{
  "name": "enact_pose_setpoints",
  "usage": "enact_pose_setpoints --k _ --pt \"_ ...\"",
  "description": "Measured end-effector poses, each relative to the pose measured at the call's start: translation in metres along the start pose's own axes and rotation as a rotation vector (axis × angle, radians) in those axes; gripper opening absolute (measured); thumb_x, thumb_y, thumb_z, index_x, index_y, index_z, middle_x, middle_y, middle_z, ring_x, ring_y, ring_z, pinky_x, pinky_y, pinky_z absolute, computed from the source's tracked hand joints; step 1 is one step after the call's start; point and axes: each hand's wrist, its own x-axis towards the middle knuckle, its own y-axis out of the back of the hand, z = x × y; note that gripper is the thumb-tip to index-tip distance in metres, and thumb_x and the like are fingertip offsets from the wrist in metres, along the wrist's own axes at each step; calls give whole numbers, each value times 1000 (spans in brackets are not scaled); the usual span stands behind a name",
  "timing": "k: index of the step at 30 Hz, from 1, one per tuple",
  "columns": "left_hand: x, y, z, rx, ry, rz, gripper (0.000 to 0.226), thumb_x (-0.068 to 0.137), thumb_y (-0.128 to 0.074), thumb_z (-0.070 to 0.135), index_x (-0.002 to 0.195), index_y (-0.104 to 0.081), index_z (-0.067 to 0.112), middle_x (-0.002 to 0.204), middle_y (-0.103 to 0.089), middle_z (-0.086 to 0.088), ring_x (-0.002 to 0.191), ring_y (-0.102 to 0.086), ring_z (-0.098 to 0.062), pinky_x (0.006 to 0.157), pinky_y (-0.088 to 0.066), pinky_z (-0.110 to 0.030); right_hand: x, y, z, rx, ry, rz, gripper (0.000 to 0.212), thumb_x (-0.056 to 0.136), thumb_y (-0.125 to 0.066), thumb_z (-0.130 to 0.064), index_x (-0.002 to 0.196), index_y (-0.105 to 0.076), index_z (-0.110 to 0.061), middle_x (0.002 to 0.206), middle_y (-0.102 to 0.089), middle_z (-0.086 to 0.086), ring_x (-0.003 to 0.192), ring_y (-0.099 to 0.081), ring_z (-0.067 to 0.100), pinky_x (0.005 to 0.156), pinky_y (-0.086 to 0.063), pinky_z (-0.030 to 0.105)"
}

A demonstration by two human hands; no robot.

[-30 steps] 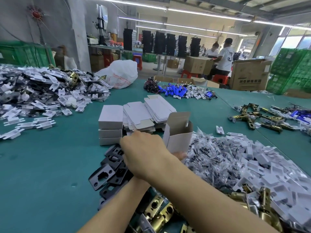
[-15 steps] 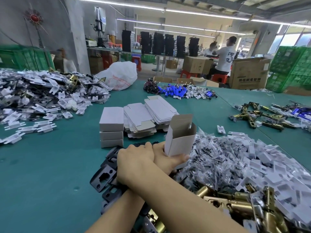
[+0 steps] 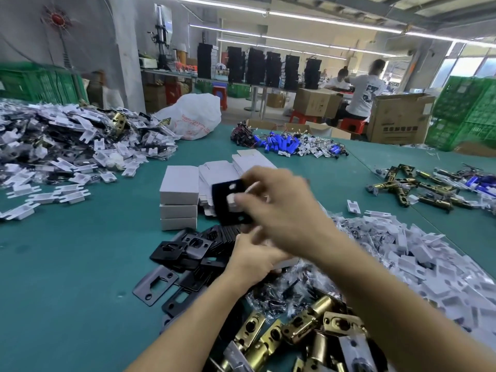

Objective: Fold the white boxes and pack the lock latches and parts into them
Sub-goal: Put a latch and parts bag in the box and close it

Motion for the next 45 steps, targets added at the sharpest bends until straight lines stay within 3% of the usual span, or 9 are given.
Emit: enact_pose_setpoints --k 2,6,11,18,22,28,33,39,45 --pt "-1 2 1 -95 11 -41 25 70 -89 7 85 -75 22 87 -78 2 83 -76 -16 63 -61 -32 -11 30 3 87 -16 32 1 96 -60 -10 95 -60 -11 75 -70 14 54 -69 30 45 -58 42" --pt "-2 3 3 -90 26 -14 29 62 -94 26 86 -77 24 83 -77 -2 76 -76 -22 58 -60 -36 -22 69 22 94 -83 93 26 93 -62 -5 114 -55 -17 70 -69 18 53 -69 29 45 -54 30" --pt "-4 3 8 -80 56 3 33 54 -93 34 83 -78 31 86 -77 -1 78 -75 -20 59 -61 -37 -28 82 38 87 -137 120 10 90 -67 -7 91 -70 -16 71 -74 7 57 -70 17 46 -49 18" --pt "-4 4 7 -98 42 -14 38 54 -93 34 87 -77 25 85 -77 -3 76 -75 -21 56 -59 -35 -26 88 44 158 -195 -140 33 75 -79 -12 106 -71 -13 90 -78 -2 81 -74 9 62 -53 13" --pt "-3 5 4 -115 32 -44 36 58 -91 22 90 -75 14 81 -75 -6 71 -72 -20 56 -59 -35 -17 83 46 -201 15 55 4 85 -74 -20 86 -78 -19 66 -73 -3 54 -62 0 52 -41 10" --pt "-3 7 4 -151 13 -107 29 65 -90 5 89 -74 4 79 -71 -6 72 -69 -18 58 -57 -32 -4 69 41 -486 135 184 7 88 -71 -36 87 -76 -31 81 -56 -4 75 -50 9 64 -42 35" --pt "-5 5 4 -170 -1 -110 25 70 -87 -6 89 -71 -2 73 -67 -3 66 -67 -13 53 -54 -23 -5 56 42 -675 197 90 12 92 -66 -31 96 -76 -26 91 -58 -3 84 -59 26 71 -51 41" --pt "-6 4 6 -148 -23 -112 26 68 -90 -1 83 -70 5 78 -65 -8 69 -66 -18 55 -54 -24 -18 44 51 -987 345 89 6 93 -63 -26 90 -68 -24 89 -65 -6 79 -59 23 53 -46 31" --pt "-7 2 5 -101 -53 -68 28 57 -92 22 77 -73 19 80 -68 -9 73 -68 -26 57 -54 -30 -6 44 48 -1168 178 30 9 96 -55 -28 99 -64 -28 76 -54 -4 71 -56 28 48 -25 29"
